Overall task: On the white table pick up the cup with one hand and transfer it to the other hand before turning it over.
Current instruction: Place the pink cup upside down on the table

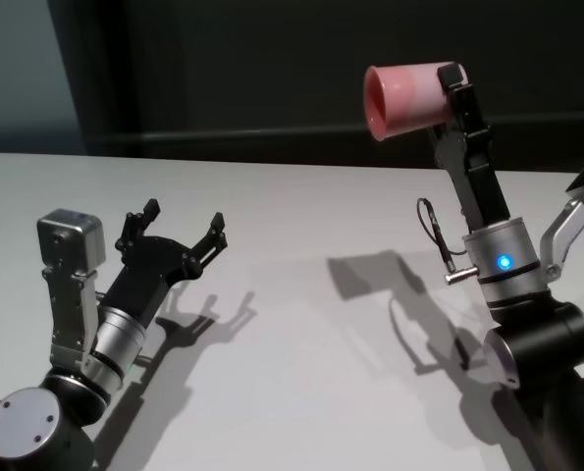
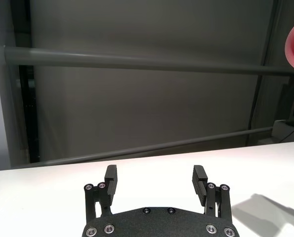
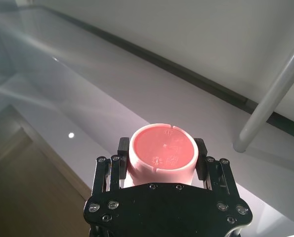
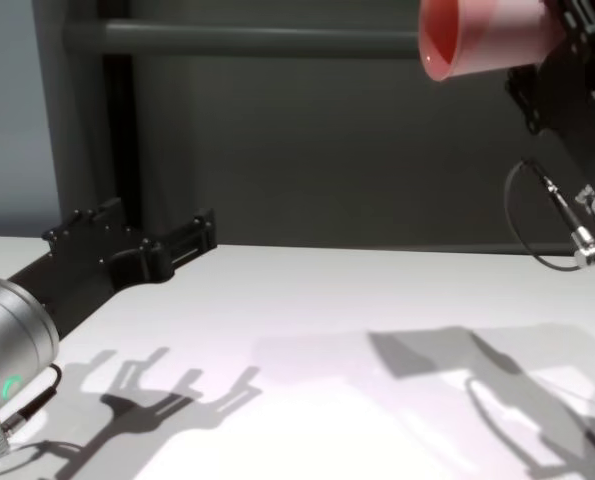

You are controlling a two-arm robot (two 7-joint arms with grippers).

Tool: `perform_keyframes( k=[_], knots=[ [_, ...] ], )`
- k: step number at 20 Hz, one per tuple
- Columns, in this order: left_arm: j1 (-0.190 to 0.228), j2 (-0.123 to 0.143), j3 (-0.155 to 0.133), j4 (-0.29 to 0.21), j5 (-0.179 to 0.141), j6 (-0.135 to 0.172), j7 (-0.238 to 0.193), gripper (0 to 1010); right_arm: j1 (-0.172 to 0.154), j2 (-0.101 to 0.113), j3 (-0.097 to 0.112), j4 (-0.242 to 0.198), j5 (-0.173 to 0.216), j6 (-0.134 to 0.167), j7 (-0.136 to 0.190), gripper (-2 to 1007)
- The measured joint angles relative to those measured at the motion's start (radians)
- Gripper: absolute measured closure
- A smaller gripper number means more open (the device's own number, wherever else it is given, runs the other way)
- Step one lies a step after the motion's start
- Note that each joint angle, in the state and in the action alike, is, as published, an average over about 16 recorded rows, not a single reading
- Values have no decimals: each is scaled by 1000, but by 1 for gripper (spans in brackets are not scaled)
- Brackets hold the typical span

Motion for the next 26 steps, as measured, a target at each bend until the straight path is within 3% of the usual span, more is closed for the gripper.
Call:
perform_keyframes(
  k=[6, 13, 20, 26],
  knots=[
    [0, 0, 1, -1, 1, 1, 1, 9, 1, 79, -33, -53, -66, -35, -33, 257],
    [-1, 1, 1, -1, 1, 1, 1, 10, 16, 162, -86, -82, -185, -99, -78, 257],
    [-1, 1, 1, -1, 2, 2, 2, 9, 34, 209, -145, -82, -314, -164, -119, 257],
    [-1, 1, 1, -2, 2, 2, 2, 9, 46, 228, -193, -79, -425, -208, -154, 257]
  ],
)
